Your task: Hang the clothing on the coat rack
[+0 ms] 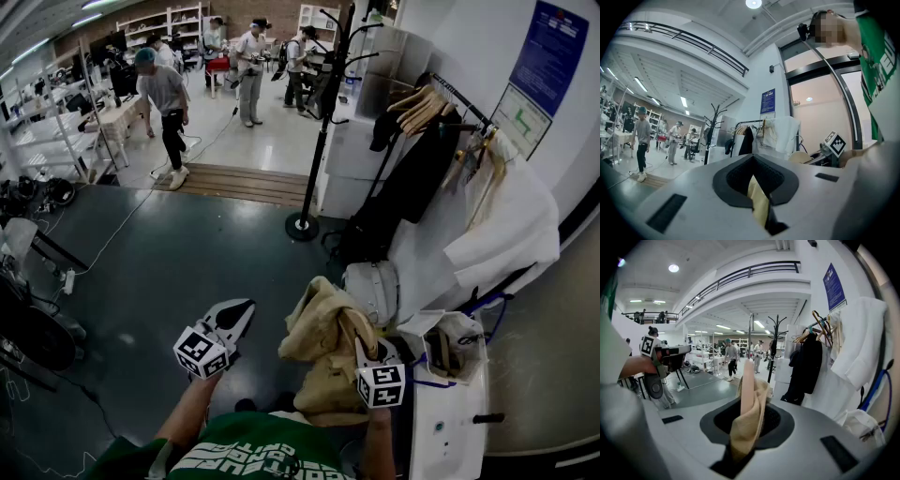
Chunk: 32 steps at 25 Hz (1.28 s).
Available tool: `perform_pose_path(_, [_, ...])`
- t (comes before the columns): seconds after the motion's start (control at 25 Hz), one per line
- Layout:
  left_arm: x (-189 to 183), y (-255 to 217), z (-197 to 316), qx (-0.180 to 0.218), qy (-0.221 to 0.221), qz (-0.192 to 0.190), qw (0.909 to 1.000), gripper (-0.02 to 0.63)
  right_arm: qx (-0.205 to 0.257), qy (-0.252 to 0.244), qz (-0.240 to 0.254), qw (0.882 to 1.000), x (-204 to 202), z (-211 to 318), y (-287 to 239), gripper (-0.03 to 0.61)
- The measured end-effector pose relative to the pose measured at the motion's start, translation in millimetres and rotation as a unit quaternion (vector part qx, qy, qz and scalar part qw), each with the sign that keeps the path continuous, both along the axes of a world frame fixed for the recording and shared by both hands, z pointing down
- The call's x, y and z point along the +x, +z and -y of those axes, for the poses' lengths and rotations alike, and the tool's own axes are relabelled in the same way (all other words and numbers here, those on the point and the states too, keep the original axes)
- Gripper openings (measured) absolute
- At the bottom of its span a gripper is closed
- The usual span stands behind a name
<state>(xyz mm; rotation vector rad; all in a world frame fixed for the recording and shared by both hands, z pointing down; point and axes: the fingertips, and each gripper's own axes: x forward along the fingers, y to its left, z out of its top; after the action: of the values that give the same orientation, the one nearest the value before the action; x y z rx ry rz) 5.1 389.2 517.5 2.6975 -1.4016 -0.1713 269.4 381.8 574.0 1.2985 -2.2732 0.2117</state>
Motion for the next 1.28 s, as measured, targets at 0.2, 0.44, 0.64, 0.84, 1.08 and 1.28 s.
perform_pose_path(0.2, [-1,-4,6,0.003,-0.006,0.002,1.0,0.003,0.005,-0.013,0.004,1.0,-8,5,-4,0.067])
perform_pose_path(0.44, [5,-8,14,0.008,-0.014,0.002,0.9999,0.003,0.005,-0.022,0.011,1.0,-7,16,-7,0.067])
perform_pose_path(0.64, [11,-9,20,0.018,-0.028,0.003,0.9994,0.003,0.017,-0.028,0.014,0.999,1,33,-12,0.067])
perform_pose_path(0.84, [20,-12,18,0.021,-0.04,0.007,0.9989,0.003,0.024,-0.032,0.012,0.999,14,47,-17,0.066])
perform_pose_path(1.08, [13,-7,20,0.013,-0.053,0.011,0.9984,0.003,0.024,-0.04,0.011,0.999,12,58,-18,0.066])
perform_pose_path(1.28, [10,1,34,0.008,-0.054,0.012,0.9984,0.003,0.023,-0.041,0.01,0.999,10,73,-16,0.066])
